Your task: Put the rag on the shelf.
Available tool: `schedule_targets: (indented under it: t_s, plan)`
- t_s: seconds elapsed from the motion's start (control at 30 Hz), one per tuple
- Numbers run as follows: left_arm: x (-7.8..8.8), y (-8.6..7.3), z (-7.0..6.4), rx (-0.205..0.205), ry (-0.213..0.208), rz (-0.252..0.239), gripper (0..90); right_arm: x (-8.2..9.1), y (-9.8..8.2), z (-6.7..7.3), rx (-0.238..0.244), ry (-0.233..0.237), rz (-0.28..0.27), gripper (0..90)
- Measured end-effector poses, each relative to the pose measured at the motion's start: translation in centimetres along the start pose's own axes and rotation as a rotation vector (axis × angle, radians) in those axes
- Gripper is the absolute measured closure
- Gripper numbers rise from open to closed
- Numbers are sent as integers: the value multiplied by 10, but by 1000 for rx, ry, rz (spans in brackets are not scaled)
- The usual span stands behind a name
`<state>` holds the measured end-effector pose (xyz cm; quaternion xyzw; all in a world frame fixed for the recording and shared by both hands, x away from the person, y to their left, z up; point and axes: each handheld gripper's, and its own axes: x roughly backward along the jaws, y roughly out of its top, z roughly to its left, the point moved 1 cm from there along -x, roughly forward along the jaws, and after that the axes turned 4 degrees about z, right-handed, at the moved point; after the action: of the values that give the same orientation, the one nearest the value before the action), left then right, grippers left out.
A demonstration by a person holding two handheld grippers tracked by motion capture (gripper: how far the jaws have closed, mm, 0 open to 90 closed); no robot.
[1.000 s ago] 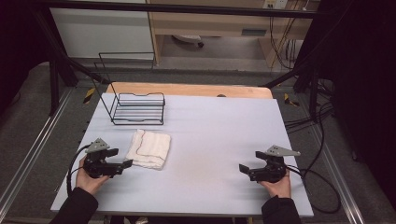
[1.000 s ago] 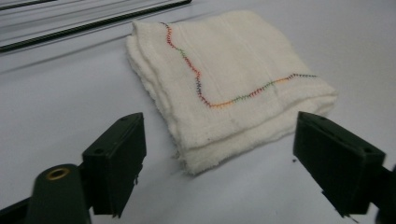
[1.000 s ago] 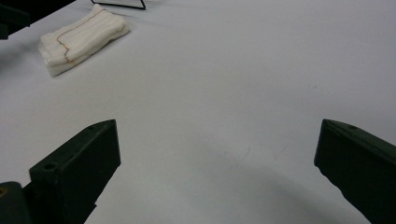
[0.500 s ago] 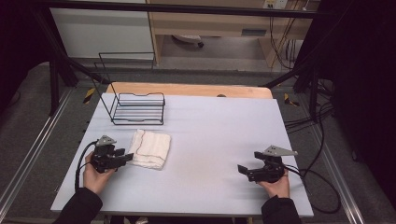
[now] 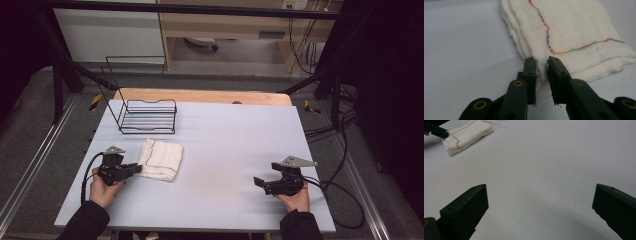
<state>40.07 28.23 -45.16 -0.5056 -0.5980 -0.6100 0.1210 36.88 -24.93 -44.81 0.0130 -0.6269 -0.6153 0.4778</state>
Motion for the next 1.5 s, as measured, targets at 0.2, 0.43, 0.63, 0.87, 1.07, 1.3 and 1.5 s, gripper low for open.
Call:
schedule_targets:
  t_s: [0.2, 0.43, 0.63, 0.87, 1.07, 1.3, 1.5]
  plan:
    - [3, -2, -4, -11, 17, -7, 815, -3, 2, 5, 13, 0, 6, 10]
    - [9, -8, -10, -23, 9, -7, 824, -10, 9, 19, 29, 25, 10, 20]
    - [16, -18, -21, -41, 2, -5, 823, -18, 12, 28, 34, 41, 27, 23]
    - [19, -25, -33, -44, 16, 7, 816, -21, 12, 30, 45, 40, 40, 23]
    - [24, -21, -27, -45, 21, -22, 717, -21, 11, 30, 48, 37, 44, 23]
    - [28, 7, -8, -52, 70, -82, 409, -21, 12, 29, 44, 33, 45, 22]
    - [12, 32, 11, -24, 84, -77, 340, -22, 12, 29, 46, 31, 48, 21]
